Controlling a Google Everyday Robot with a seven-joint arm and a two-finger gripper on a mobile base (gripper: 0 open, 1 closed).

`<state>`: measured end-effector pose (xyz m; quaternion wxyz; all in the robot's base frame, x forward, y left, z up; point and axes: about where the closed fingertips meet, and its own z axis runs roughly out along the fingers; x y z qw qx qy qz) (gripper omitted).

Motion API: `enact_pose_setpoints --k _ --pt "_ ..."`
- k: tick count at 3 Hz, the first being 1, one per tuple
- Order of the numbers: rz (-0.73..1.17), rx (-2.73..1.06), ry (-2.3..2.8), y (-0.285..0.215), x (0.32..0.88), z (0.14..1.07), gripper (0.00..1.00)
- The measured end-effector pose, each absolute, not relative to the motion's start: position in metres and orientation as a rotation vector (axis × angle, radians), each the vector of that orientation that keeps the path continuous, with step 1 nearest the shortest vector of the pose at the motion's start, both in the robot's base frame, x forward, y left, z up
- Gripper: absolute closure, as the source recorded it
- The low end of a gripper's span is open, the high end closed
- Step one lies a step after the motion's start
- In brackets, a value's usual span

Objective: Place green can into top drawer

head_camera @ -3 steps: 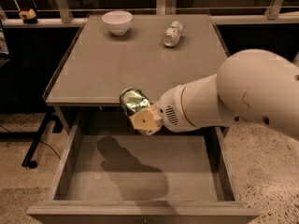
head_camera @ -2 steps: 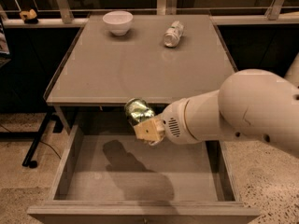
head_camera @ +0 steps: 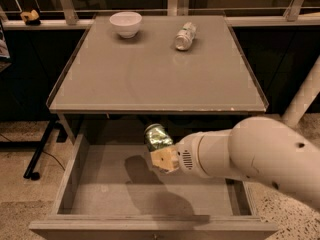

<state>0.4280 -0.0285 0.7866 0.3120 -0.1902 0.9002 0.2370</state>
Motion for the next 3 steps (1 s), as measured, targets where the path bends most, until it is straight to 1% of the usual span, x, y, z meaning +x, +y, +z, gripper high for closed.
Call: enact_pose_setpoints --k 2,3 --pt "0.51 -0.373 2.385 -0.043 0.438 0.733 1.0" --pt "0.51 -0.349 2.402 -0.047 0.442 0.714 1.0"
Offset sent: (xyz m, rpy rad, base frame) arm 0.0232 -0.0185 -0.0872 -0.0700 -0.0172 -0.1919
